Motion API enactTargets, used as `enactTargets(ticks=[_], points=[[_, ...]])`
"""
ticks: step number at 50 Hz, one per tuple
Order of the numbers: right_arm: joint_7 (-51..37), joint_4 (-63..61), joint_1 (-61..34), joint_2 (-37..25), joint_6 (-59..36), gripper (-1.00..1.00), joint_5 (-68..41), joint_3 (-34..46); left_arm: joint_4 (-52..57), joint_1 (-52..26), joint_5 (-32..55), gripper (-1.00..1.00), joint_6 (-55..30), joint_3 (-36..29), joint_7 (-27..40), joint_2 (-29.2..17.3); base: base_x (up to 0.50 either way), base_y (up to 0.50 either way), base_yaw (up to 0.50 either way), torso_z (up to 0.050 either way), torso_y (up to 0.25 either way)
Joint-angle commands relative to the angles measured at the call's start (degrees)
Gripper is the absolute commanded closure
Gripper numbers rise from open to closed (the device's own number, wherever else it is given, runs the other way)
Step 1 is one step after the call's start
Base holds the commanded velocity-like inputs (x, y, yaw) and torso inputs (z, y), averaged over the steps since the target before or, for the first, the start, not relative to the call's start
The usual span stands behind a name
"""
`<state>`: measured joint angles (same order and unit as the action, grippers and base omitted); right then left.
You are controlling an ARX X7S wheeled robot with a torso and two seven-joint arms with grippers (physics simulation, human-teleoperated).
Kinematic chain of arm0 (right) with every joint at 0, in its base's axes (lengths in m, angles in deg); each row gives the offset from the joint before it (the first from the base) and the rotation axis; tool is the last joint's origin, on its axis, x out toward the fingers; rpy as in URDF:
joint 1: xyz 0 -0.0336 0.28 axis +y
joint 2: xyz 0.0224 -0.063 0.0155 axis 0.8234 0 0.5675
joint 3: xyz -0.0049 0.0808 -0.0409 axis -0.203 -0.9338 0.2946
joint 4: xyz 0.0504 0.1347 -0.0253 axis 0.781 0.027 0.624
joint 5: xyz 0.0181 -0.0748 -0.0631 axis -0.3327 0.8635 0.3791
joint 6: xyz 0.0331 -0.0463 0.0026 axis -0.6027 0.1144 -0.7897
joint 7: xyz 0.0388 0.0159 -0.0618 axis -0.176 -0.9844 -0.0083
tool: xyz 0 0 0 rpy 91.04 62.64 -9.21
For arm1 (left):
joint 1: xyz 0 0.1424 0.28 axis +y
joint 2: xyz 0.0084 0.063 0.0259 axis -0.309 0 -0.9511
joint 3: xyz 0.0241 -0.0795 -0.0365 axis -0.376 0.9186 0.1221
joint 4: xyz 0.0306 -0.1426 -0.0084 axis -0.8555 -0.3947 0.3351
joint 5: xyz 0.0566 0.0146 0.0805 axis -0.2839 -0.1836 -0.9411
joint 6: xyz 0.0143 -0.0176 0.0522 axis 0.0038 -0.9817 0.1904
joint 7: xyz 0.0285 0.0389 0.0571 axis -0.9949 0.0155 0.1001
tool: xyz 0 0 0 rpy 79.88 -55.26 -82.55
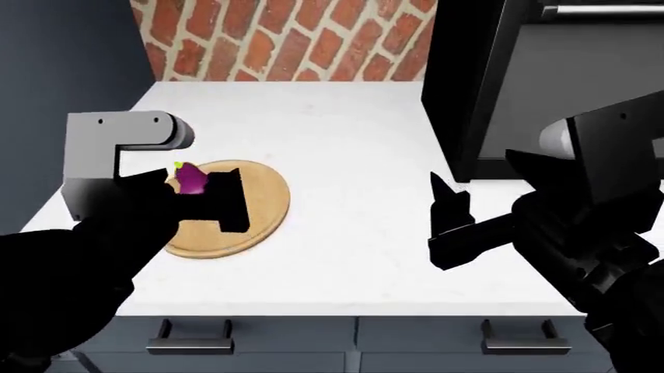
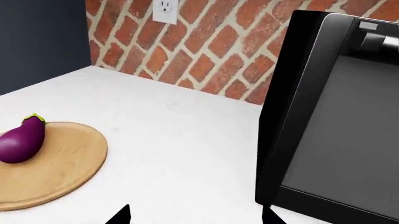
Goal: Place the eggplant on the rack of the oven.
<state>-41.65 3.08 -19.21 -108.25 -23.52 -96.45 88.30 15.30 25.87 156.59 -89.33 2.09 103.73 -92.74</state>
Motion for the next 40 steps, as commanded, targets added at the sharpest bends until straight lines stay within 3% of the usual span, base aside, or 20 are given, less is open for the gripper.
enactTargets(ticks=[1,11,21,28,40], points=[[6.2,-1.1,5.4,1.3,-0.9,-1.0,5.7,-4.2,-2.6,-2.2,-3.3,-1.0,2.0,-1.7,3.7,1.1,0.0,0.0,0.0,0.0,0.0],[14.2,-0.6,9.0,2.5,-1.6,-1.0,12.8,-7.3,-10.7,-6.8,-9.3,-1.0,4.3,-5.4,5.2,4.3,0.0,0.0,0.0,0.0,0.0],[18.6,0.1,9.3,2.7,-1.6,-1.0,16.8,-7.4,-19.9,-8.5,-21.0,-1.0,11.4,-8.9,-0.7,5.6,0.0,0.0,0.0,0.0,0.0],[19.1,0.0,8.9,2.3,-1.2,-1.0,17.1,-7.2,-21.5,-8.8,-23.6,-1.0,15.2,-7.4,1.4,6.6,0.0,0.0,0.0,0.0,0.0],[21.5,0.1,9.8,1.9,-0.2,-1.0,18.6,-7.5,-27.1,-7.3,-26.8,-1.0,18.1,-9.5,-0.9,8.1,0.0,0.0,0.0,0.0,0.0]])
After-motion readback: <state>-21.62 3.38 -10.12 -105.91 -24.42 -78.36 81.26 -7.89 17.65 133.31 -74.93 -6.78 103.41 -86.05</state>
